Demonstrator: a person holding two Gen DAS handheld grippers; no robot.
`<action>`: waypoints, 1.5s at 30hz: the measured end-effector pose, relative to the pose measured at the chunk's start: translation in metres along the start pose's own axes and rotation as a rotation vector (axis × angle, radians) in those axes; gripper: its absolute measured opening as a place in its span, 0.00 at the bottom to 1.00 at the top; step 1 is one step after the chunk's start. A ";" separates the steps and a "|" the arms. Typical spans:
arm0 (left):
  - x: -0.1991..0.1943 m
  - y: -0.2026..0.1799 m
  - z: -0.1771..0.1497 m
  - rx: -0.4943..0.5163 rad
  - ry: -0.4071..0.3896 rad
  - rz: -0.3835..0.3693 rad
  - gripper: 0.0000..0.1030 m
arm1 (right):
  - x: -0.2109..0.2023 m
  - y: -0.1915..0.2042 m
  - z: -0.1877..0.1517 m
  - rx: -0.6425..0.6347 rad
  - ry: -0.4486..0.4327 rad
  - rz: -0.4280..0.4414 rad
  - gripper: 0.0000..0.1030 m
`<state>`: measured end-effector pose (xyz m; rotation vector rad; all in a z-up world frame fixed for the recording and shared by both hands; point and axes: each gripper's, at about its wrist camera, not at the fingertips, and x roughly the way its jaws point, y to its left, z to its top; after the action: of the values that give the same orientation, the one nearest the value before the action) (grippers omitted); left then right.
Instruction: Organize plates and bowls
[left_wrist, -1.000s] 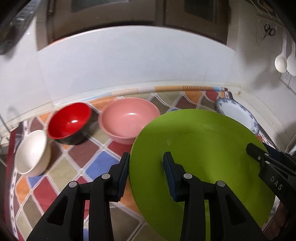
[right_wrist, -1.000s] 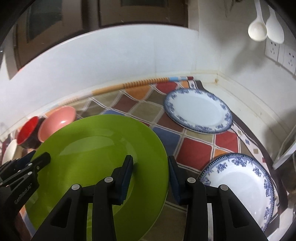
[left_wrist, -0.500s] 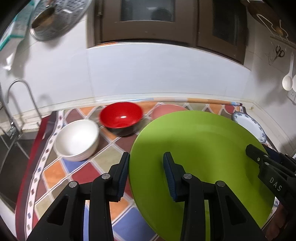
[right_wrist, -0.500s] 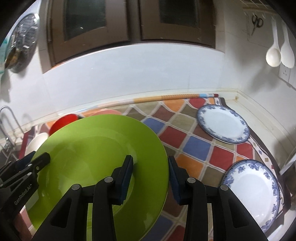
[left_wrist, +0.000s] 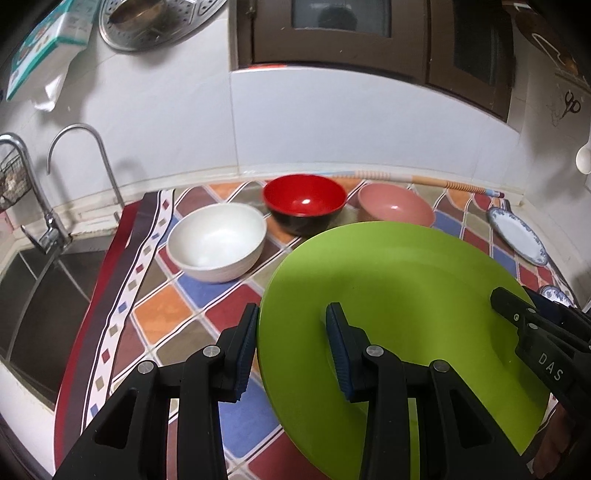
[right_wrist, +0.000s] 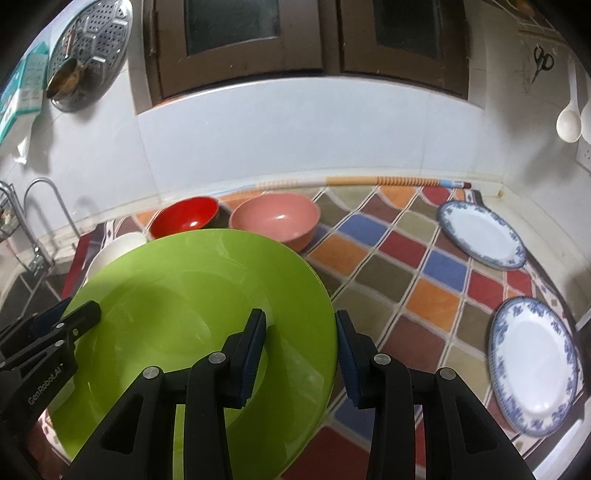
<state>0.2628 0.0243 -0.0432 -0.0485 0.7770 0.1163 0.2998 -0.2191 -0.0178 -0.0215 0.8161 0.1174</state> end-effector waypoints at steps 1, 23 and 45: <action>0.001 0.003 -0.002 -0.001 0.007 0.002 0.36 | 0.001 0.004 -0.003 -0.002 0.007 0.003 0.38; 0.043 0.026 -0.029 -0.014 0.133 0.043 0.36 | 0.044 0.036 -0.035 -0.014 0.132 0.029 0.38; 0.065 0.030 -0.050 -0.007 0.234 0.030 0.36 | 0.066 0.041 -0.051 -0.020 0.218 0.016 0.38</action>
<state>0.2699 0.0552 -0.1246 -0.0581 1.0114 0.1438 0.3033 -0.1753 -0.0996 -0.0470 1.0333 0.1401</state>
